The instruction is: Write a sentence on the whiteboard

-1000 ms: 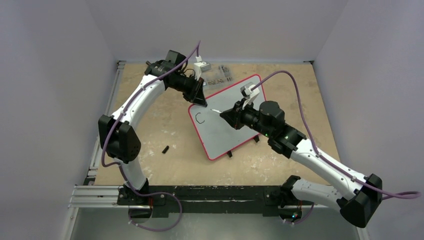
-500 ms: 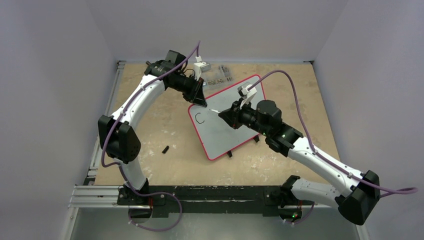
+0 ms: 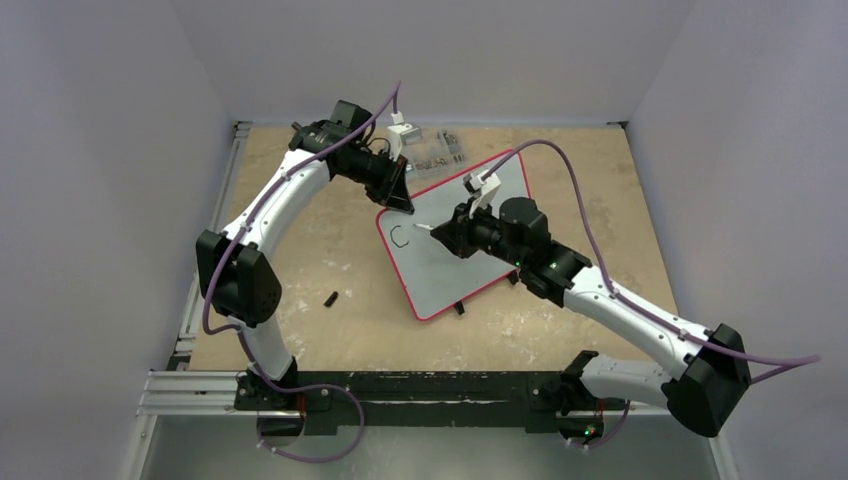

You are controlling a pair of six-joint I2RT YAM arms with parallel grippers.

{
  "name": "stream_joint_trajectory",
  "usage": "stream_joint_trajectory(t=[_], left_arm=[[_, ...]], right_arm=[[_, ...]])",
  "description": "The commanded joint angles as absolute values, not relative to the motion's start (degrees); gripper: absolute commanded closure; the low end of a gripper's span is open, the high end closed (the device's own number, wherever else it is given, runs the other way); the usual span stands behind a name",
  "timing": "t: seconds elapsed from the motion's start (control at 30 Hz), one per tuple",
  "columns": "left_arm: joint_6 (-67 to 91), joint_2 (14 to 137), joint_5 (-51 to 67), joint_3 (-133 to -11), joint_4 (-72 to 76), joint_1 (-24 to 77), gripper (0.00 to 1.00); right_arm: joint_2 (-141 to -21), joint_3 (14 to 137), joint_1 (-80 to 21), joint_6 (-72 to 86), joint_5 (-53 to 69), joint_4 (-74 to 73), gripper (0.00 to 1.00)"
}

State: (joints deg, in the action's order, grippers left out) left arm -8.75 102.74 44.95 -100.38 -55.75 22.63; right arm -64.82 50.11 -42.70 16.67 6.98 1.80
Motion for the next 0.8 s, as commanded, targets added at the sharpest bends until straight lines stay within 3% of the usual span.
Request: stream_joint_trajectory(t=[0.0,0.77], left_arm=[[-13.8,102.0,41.4,-99.5,-57.0,24.0,1.0],[-13.8,102.4,41.1,-99.9,-57.3,24.8,1.0]], right_arm=[[-65.8,50.7,-42.4,16.7,7.0,4.8,1.0],[-67.7,47.1,-42.5,17.3,8.6,5.9,1.0]])
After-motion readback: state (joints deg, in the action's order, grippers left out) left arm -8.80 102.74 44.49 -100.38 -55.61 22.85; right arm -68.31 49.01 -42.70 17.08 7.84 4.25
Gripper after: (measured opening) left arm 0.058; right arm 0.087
